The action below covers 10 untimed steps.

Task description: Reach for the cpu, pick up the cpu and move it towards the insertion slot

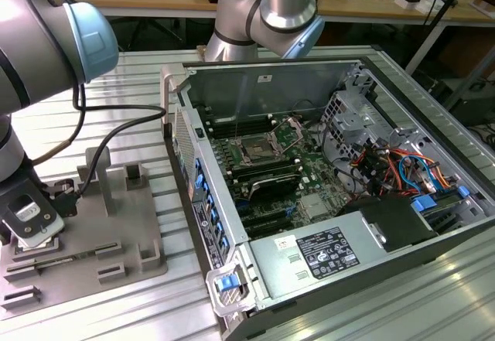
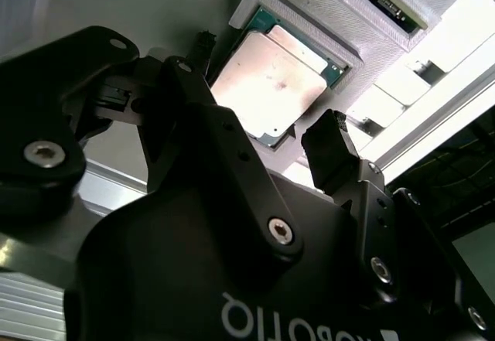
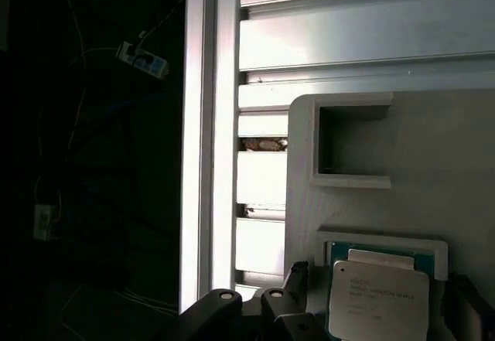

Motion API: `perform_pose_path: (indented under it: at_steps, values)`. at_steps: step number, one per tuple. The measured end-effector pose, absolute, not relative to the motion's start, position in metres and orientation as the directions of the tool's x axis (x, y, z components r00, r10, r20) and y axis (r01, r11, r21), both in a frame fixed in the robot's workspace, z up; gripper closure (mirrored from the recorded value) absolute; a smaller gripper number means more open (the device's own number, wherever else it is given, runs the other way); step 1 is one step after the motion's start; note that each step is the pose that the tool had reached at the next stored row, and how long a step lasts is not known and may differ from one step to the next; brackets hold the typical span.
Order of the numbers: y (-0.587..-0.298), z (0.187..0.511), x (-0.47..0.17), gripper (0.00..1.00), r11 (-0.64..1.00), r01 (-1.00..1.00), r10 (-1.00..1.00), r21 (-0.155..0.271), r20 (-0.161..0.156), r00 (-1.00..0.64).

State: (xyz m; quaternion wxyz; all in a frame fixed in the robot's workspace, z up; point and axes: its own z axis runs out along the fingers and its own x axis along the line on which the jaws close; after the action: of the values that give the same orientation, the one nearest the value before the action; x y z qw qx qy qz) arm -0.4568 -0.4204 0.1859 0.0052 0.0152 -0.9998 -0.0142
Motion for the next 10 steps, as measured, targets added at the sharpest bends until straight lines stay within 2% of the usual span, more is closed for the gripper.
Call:
perform_pose_path:
  at_steps: [8, 9, 10]
  values:
    - [-0.4205, 0.1852, -0.4573, 0.26, 0.999, -0.028, -0.028, 0.029, 0.01, -1.0]
    - [-0.4206, 0.1853, -0.4573, 0.28, 0.999, -0.028, -0.028, 0.029, 0.01, -1.0]
    - [-0.4205, 0.1853, -0.4573, 0.35, 0.999, -0.028, -0.028, 0.029, 0.01, -1.0]
